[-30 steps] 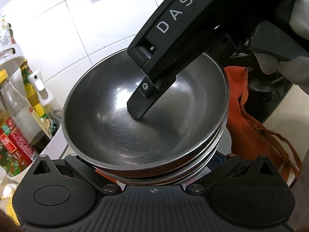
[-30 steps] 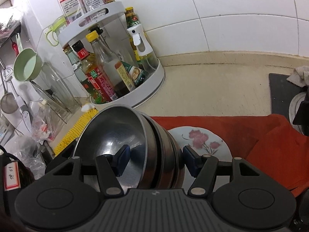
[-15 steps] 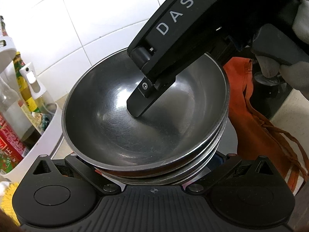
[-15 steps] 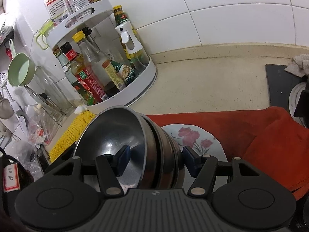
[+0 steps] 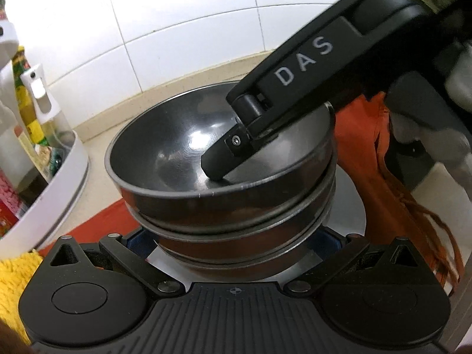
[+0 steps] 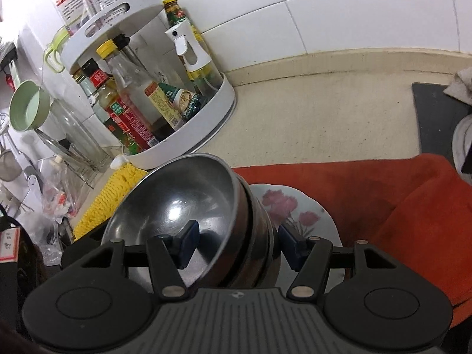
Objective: Organize plates and bowls
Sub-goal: 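Carry the bowl stack with both grippers toward the plates on the red towel, then lower the bowl stack onto the flowered plate stack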
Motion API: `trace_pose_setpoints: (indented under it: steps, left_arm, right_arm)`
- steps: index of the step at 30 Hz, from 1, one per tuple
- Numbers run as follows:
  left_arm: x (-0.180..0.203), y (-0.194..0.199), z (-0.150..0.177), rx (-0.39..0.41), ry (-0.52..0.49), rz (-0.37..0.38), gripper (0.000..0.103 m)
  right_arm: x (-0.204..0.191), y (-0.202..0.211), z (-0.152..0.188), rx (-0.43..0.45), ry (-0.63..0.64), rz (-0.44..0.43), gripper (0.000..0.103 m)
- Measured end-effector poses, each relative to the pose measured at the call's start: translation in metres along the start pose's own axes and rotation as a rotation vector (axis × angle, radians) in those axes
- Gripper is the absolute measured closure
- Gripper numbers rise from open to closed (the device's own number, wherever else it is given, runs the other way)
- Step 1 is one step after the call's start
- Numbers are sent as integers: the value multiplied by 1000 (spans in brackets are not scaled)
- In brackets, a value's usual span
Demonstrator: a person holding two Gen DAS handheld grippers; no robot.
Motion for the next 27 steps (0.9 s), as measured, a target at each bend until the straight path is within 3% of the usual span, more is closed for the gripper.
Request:
trace_pose_setpoints:
  steps: [16, 22, 27]
  left_arm:
    - [-4, 14, 11, -5, 21, 35, 0]
    - [1, 0, 0, -30, 33, -3, 0]
    - [-5, 18, 11, -43, 4, -5, 0]
  right_arm:
    - [-22, 4, 0, -1, 147, 73, 50]
    - [-33, 4, 0, 5, 191, 118, 50]
    - [-37, 7, 2, 12, 232, 158, 50]
Point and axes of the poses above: each gripper's, at about its wrist camera, not at the fingertips, and y roughly against the way its jaws point, x to its right, z to its underside, the point moved 1 cm from there along -y, roughly the way its jaws point, and after that the axes turned 9 degrees about y, right-handed, at the moved point
